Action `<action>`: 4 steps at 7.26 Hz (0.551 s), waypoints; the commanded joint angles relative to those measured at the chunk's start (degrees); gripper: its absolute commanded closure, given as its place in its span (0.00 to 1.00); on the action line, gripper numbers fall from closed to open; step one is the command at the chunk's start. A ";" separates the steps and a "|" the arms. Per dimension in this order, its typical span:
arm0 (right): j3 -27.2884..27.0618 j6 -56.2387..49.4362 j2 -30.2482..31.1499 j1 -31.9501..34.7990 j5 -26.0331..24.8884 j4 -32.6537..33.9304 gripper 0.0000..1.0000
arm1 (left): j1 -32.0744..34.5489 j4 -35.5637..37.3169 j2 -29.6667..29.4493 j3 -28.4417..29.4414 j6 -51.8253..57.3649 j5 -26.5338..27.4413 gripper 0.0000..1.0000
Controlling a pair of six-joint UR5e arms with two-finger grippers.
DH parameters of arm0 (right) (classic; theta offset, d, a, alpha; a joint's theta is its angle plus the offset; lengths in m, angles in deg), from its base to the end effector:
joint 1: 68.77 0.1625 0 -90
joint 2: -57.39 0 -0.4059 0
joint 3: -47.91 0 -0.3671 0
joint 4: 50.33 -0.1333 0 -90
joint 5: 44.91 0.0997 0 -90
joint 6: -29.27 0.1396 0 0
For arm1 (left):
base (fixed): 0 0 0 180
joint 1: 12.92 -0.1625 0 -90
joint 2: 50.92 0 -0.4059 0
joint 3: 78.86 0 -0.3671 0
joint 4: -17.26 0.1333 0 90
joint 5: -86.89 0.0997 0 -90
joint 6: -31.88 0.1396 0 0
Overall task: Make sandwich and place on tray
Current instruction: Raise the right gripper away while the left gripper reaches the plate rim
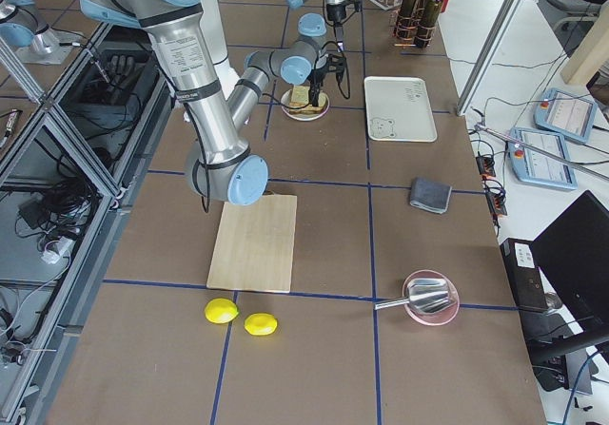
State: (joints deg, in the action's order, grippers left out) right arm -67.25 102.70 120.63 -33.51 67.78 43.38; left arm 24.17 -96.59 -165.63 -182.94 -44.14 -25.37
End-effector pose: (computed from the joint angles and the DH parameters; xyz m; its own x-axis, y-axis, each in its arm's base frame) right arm -0.4209 -0.3949 0.2475 0.6065 0.1065 0.7879 -0.1302 0.9909 -0.0338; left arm 0.4432 -0.4359 0.2721 0.4257 -0.0416 -0.9039 0.1926 0.9802 0.0456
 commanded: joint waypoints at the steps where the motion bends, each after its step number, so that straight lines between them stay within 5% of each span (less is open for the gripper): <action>1: -1.65 -14.67 0.82 6.19 2.08 8.24 0.00 | -7.10 0.47 -1.21 1.59 -3.61 6.41 0.24; 4: -1.30 -16.48 1.89 10.52 6.48 7.63 0.00 | -11.76 0.12 -2.01 4.58 -4.13 8.62 0.39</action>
State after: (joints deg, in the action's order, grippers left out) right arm -68.63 86.86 122.38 -24.33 72.98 51.01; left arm 14.56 -96.33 -167.33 -179.28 -47.85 -18.33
